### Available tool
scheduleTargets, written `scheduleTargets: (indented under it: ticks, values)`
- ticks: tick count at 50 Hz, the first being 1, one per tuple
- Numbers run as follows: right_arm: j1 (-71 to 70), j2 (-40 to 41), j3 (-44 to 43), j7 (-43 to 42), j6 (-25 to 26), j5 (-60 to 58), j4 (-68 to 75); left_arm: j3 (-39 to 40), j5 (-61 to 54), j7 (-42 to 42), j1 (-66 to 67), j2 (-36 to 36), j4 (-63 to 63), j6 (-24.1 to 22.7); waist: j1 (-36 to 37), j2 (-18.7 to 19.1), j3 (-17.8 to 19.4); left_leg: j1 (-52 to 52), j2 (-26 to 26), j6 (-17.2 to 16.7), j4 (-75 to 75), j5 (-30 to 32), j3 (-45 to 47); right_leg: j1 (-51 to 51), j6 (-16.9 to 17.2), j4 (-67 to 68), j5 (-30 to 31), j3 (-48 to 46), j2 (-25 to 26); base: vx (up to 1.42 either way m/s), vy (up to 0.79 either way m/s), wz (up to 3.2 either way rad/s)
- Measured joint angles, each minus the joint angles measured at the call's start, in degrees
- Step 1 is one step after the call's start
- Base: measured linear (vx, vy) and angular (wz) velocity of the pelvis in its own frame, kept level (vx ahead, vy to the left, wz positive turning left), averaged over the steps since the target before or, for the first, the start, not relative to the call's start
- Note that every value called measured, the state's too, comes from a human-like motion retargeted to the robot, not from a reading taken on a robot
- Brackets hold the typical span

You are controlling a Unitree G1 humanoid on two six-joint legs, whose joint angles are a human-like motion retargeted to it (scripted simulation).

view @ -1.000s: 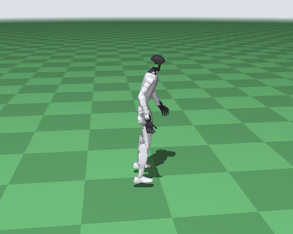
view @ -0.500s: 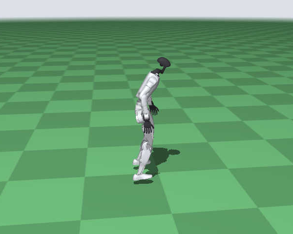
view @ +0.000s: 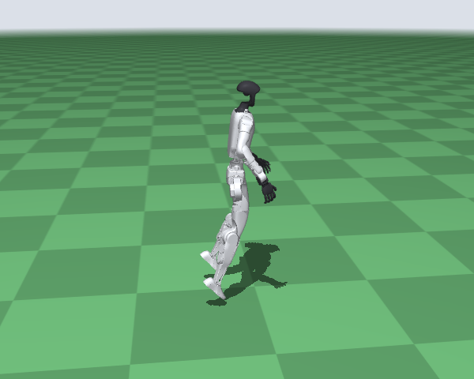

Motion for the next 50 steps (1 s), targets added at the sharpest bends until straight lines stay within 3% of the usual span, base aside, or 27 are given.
scheduleTargets:
  ticks: [2,4,5,7,8,10,13,15,17,19,20,22,23,25,26,27,30,33,37,39,42,45,50]
  values:
    - [-0.3,1.5,-0.1,3.6,3.4,-1.6,7.0,3.1,-0.9,-0.8,0.9,-0.7,1.5,4.5,-1.2,4.2,5.2,-3.7,7.4,7.3,37.1,-7.8,-0.3,-0.2,-6.1,32.5,-7.3,-2.3,11.1,-0.02,-0.01,0.74]
    - [-2.6,2.7,0.7,4.9,5.6,-2.5,13.7,5.9,-3.0,0.6,1.2,-0.9,2.7,7.6,-1.1,6.5,7.0,-8.6,7.1,7.5,64.8,-9.8,-5.4,-5.4,-9.4,61.1,-8.5,-6.9,18.7,-0.1,-0.18,0.23]
    - [-4.4,3.3,1.4,5.6,6.5,-3.3,17.1,7.3,-4.4,1.5,1.4,-1.0,3.2,8.8,-0.8,7.0,6.6,-11.6,4.0,6.0,75.6,-9.2,-7.9,-9.2,-11.2,72.9,-7.3,-9.4,21.2,-0.14,-0.2,-0.13]
    - [-6.3,4.0,2.4,6.8,7.6,-5.3,21.0,9.0,-6.2,2.3,3.0,-0.8,4.2,10.3,-0.6,7.2,5.4,-15.8,2.2,8.0,86.9,-5.5,-5.9,-14.3,-17.6,87.0,-3.4,-15.3,21.1,-0.17,-0.16,-0.23]
    - [-7.2,4.5,2.8,7.0,7.9,-5.9,22.3,9.5,-6.4,2.3,3.9,-0.5,4.6,10.8,-0.5,7.4,4.5,-18.1,3.5,9.2,89.2,-4.2,-5.3,-16.4,-19.2,91.0,-2.4,-16.7,21.2,-0.19,-0.1,-0.26]
    - [-8.4,5.5,2.7,6.1,7.7,-6.0,24.2,10.0,-6.0,1.9,5.9,0.3,5.7,11.2,-0.2,8.0,2.9,-21.8,5.1,7.5,87.2,-4.7,-6.2,-19.9,-19.5,92.5,-2.6,-16.4,21.7,-0.19,-0.02,-0.31]
    - [-8.9,7.3,1.5,3.1,6.6,-4.0,25.6,9.6,-4.7,-0.2,8.6,1.3,8.1,10.0,0.0,8.4,2.0,-21.0,6.9,0.5,68.5,-11.5,-6.9,-18.8,-12.6,76.7,-10.4,-9.1,20.0,-0.17,0.21,-0.11]
    - [-7.6,8.0,0.8,2.0,5.7,-3.7,24.8,9.2,-4.6,-1.7,11.0,1.8,9.1,8.6,-0.3,8.0,4.2,-13.0,9.0,-2.4,48.4,-14.3,-3.2,-11.1,-9.2,55.7,-18.1,-6.0,13.8,-0.09,0.28,0.05]
    - [-5.9,7.5,1.1,2.1,4.5,-3.8,21.2,9.4,-5.4,-1.8,13.6,2.8,8.0,6.5,0.2,6.4,6.2,-3.5,7.3,-5.0,23.3,-12.6,-1.0,-2.4,-6.4,28.7,-19.8,-5.2,7.4,-0.08,0.11,-0.16]
    - [-6.2,6.2,2.2,2.3,3.0,-2.9,16.2,10.4,-5.7,-1.1,14.1,4.6,6.1,4.2,2.0,3.6,5.7,0.4,4.0,-6.2,2.0,-11.9,-0.9,-0.4,-2.7,7.5,-19.2,-5.9,2.2,-0.22,0.02,-0.43]
    - [-7.3,5.5,2.5,2.1,2.1,-2.4,13.7,11.3,-5.7,-0.8,13.5,5.7,5.0,3.4,3.0,2.3,5.3,0.6,2.9,-5.5,-4.7,-14.7,-0.8,-1.6,-1.5,1.2,-21.0,-7.2,0.5,-0.35,-0.01,-0.46]
    - [-10.3,4.9,2.0,-0.6,0.7,-1.6,10.5,13.7,-6.5,0.3,11.9,7.3,4.0,3.2,3.9,0.2,7.7,0.0,1.6,1.9,-2.8,-35.4,1.5,-4.0,-4.9,2.7,-37.5,-10.9,-1.1,-0.41,-0.02,-0.3]
    - [-12.5,5.4,1.4,-3.4,0.2,-0.9,9.6,15.5,-7.4,0.9,10.4,7.8,4.2,4.0,3.9,-0.5,10.9,-1.8,1.5,7.0,5.0,-47.4,2.2,-6.5,-8.3,11.4,-49.7,-12.2,-0.8,-0.42,-0.03,-0.1]
    - [-15.1,8.2,0.3,-10.3,-0.7,-0.7,10.5,18.1,-9.0,2.4,8.5,6.8,6.4,6.1,3.4,-1.2,16.8,-7.6,2.3,17.5,23.7,-61.2,2.6,-12.8,-16.1,32.2,-66.9,-13.2,0.8,-0.37,-0.07,-0.05]
    - [-15.6,10.5,-0.3,-14.3,-1.1,-0.5,11.9,18.7,-9.8,3.4,7.5,5.6,8.1,6.8,3.3,-0.5,18.5,-10.0,4.9,17.9,30.1,-62.8,2.2,-14.9,-18.4,37.9,-68.2,-13.9,3.1,-0.26,-0.12,-0.06]
    - [-15.9,12.7,-1.0,-18.2,-1.6,-0.1,13.4,18.8,-10.5,4.5,6.3,4.2,9.9,7.2,3.0,-0.1,19.9,-12.0,6.3,17.7,34.6,-63.6,2.0,-16.6,-19.4,42.0,-68.8,-14.5,4.1,-0.15,-0.04,0.17]
    - [-14.0,18.3,-3.1,-26.0,-3.4,2.2,16.6,16.1,-10.5,7.5,2.4,-0.6,13.7,6.1,1.2,-0.9,20.7,-11.9,4.8,12.1,31.4,-59.5,1.7,-15.4,-14.4,37.9,-64.7,-16.2,1.4,0.01,0.06,0.39]
    - [-9.5,20.1,-4.7,-23.5,-3.8,0.8,16.1,14.2,-4.9,6.6,1.6,-3.1,12.2,5.1,1.4,-0.9,17.9,-8.1,3.9,8.8,17.5,-50.1,2.5,-11.0,-10.7,22.6,-54.2,-15.8,0.6,0.1,0.02,-0.01]
    - [-5.8,19.6,-6.7,-17.6,-2.8,-3.0,16.1,15.4,-1.5,2.3,2.7,-5.1,9.0,5.0,1.7,-1.3,13.3,-2.9,1.9,5.6,-4.4,-35.4,3.9,-7.8,-8.9,2.9,-38.0,-14.9,-1.2,0.02,0.03,-0.24]
    - [-4.8,19.2,-7.8,-15.6,-2.4,-2.1,16.4,15.3,-3.3,1.1,2.9,-5.7,8.5,5.2,1.5,-1.4,12.1,-1.6,1.3,4.2,-10.9,-30.8,4.4,-7.3,-7.8,-2.3,-33.4,-15.1,-2.0,-0.04,0.04,-0.22]
    - [-4.4,18.8,-8.5,-14.9,-2.6,1.1,17.6,12.8,-5.9,1.3,1.5,-5.7,9.5,5.3,1.5,-1.7,11.6,-0.8,0.5,2.7,-15.9,-28.7,5.8,-7.7,-5.7,-5.4,-32.1,-15.8,-3.0,-0.05,0.03,-0.17]
    - [-6.5,18.8,-7.0,-17.8,-3.2,2.1,22.2,8.3,-4.7,2.6,-2.2,-5.5,13.5,5.3,1.6,-1.8,11.4,-0.7,0.2,1.7,-17.6,-30.3,6.9,-8.3,-4.4,-6.1,-34.0,-16.6,-3.4,-0.04,0.02,-0.08]
    - [-12.0,20.3,-3.3,-19.5,-1.6,-4.2,32.9,4.2,2.4,0.9,-8.8,-7.0,21.5,7.4,0.9,-1.4,10.9,-0.3,-0.1,1.0,-19.2,-30.5,6.7,-8.4,-4.6,-6.9,-34.3,-16.9,-3.6,0.0,0.0,0.0]
